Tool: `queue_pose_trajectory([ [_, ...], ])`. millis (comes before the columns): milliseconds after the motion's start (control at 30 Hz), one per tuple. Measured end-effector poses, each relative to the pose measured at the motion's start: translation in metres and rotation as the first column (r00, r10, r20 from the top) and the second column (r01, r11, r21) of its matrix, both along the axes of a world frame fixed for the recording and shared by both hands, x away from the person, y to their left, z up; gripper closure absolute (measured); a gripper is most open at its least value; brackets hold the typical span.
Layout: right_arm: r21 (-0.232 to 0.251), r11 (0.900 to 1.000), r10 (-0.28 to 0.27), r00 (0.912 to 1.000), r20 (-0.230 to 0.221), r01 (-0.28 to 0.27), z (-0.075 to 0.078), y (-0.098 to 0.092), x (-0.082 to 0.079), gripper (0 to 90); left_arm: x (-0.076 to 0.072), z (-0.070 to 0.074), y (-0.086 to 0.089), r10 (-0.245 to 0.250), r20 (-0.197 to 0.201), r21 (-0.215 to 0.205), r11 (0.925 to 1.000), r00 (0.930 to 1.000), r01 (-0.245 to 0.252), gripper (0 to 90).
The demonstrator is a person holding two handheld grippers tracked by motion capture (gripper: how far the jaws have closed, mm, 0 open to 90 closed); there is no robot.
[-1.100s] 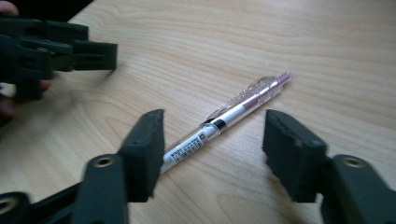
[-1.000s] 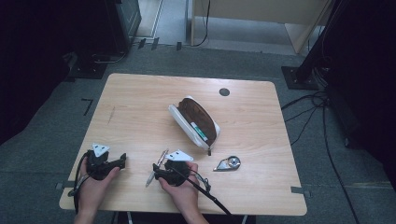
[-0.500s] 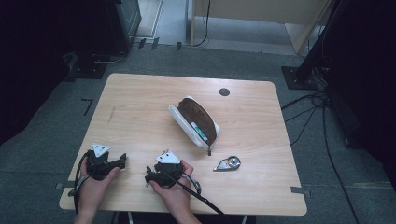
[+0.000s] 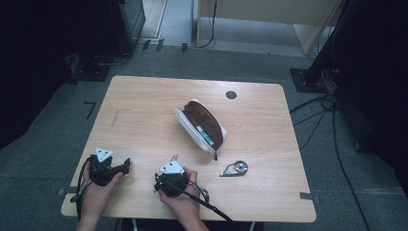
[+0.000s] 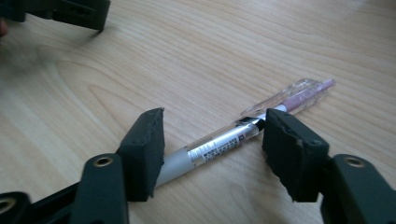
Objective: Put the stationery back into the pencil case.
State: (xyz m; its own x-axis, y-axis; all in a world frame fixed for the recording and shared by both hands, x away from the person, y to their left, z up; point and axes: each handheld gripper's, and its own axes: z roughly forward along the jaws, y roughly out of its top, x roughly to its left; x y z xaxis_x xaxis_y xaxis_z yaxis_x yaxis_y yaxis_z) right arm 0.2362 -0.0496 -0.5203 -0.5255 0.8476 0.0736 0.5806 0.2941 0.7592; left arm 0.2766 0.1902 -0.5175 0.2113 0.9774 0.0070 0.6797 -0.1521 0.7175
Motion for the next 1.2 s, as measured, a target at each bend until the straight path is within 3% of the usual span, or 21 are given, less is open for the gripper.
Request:
queue_pose_trajectory([
  [67,0.041,0.999,0.031,0.9993,-0.020,-0.031,0.001,-0.008,0.000,48.3,0.000,0.000,0.000,-0.002,-0.001,0.002,1.0000,1.0000,0.002,19.7],
  [200,0.061,0.997,0.050,0.9983,-0.031,-0.048,0.001,-0.013,0.001,50.5,0.001,0.000,-0.001,-0.001,0.000,0.000,1.0000,1.0000,0.001,19.7],
  [467,0.044,0.999,0.004,1.0000,-0.008,-0.004,-0.001,-0.004,0.002,44.1,0.001,0.000,-0.001,0.000,0.000,0.000,1.0000,1.0000,0.000,19.7],
  [633,0.024,0.999,0.033,0.9994,0.001,-0.033,-0.001,0.007,0.000,44.1,0.001,0.000,-0.001,0.000,-0.001,0.002,1.0000,1.0000,0.000,19.7],
  [700,0.026,0.999,0.036,0.9994,0.003,-0.036,-0.001,0.007,0.001,49.5,0.001,0.000,-0.001,0.001,0.000,0.001,1.0000,1.0000,-0.001,19.7],
  [767,0.019,0.999,0.046,0.9989,0.010,-0.046,-0.001,0.004,0.002,61.0,0.001,0.000,-0.001,0.001,0.000,0.001,1.0000,1.0000,-0.001,19.7],
  [1000,0.022,0.993,0.113,0.9934,-0.017,-0.113,0.001,-0.008,0.009,79.7,0.001,0.000,-0.001,0.001,0.000,0.001,1.0000,1.0000,-0.001,19.7],
  [1133,-0.003,0.992,0.122,0.9925,0.003,-0.122,0.001,-0.017,0.010,73.8,0.001,0.000,-0.001,0.000,0.000,0.000,1.0000,1.0000,0.000,19.6],
  [1200,0.017,0.989,0.145,0.9893,-0.007,-0.145,0.001,-0.022,0.010,70.1,0.001,0.000,-0.001,0.001,0.001,0.000,1.0000,1.0000,-0.001,19.7],
])
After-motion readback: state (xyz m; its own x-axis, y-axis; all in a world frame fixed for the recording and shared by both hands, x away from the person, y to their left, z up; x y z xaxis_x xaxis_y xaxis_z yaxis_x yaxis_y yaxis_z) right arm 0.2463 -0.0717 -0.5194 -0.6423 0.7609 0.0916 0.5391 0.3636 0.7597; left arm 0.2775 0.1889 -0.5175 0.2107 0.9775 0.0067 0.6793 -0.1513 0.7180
